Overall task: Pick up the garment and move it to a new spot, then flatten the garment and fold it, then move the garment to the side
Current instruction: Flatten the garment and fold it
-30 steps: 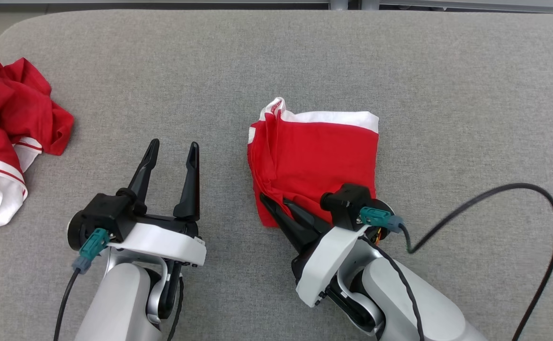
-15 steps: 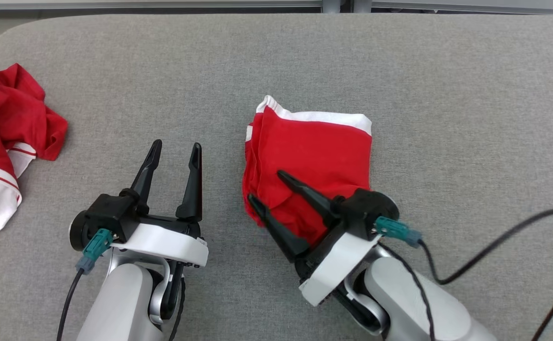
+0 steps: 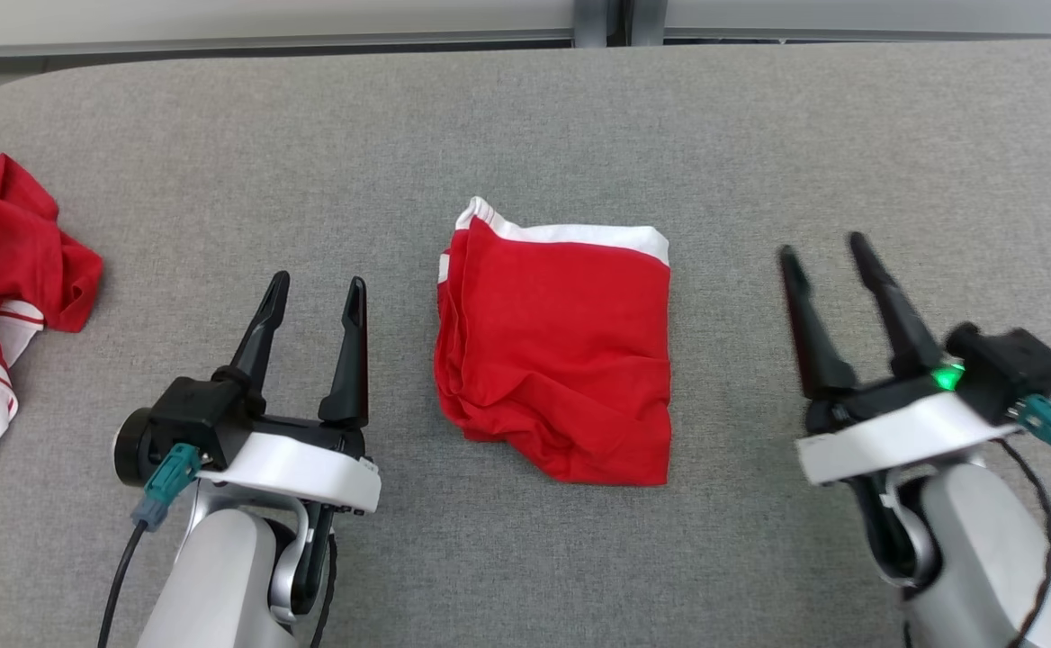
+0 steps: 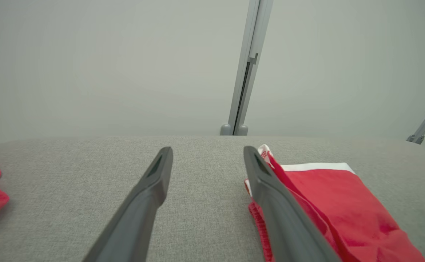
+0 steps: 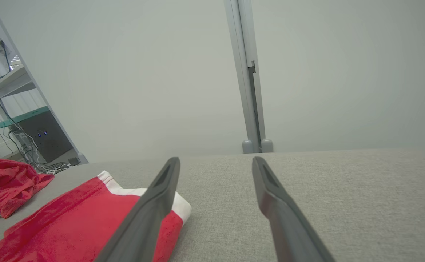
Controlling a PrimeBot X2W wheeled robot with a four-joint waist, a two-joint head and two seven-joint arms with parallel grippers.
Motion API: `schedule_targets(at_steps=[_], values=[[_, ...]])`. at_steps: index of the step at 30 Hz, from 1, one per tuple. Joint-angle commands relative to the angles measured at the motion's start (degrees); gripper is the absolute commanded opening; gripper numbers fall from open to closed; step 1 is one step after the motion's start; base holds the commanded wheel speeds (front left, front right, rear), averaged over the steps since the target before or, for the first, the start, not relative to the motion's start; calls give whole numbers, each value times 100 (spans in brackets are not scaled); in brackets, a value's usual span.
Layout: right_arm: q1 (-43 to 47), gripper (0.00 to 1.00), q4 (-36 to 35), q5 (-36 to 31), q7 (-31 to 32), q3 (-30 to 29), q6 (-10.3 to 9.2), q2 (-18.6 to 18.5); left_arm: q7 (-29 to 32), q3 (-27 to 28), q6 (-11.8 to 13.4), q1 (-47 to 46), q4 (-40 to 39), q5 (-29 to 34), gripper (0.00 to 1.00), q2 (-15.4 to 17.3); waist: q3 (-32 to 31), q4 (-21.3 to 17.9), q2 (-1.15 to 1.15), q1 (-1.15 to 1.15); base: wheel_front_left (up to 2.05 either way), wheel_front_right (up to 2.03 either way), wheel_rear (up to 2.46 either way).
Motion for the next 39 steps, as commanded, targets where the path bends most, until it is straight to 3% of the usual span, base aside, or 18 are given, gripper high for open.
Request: schedule_targets(at_steps=[1,7,13,33,34,35,39], values=[[161,100,-63,-137,36,-212,0,-46,-9,38,1,57,-23,66,100,47,-48,-36,0,0,0,0,0],[770,100,-464,-605,316,-1042,0,-90,-9,113,57,203,-77,120,100,100,-150,-122,0,0,0,0,0],[1232,100,-939,-854,598,-1419,0,14,-9,137,120,336,-155,195,100,164,-232,-150,0,0,0,0,0],[1452,100,-1407,-1040,944,-1578,0,179,4,29,192,355,-217,112,100,216,-249,-86,0,0,0,0,0],[1425,36,-1395,-999,979,-1552,0,198,5,18,191,333,-221,109,100,213,-231,-72,0,0,0,0,0],[1381,0,-1387,-969,1014,-1483,0,199,7,5,187,304,-221,106,100,208,-207,-52,0,0,0,0,0],[1191,0,-1304,-923,1107,-1146,0,198,7,-56,152,218,-209,98,100,192,-134,35,0,0,0,0,0]])
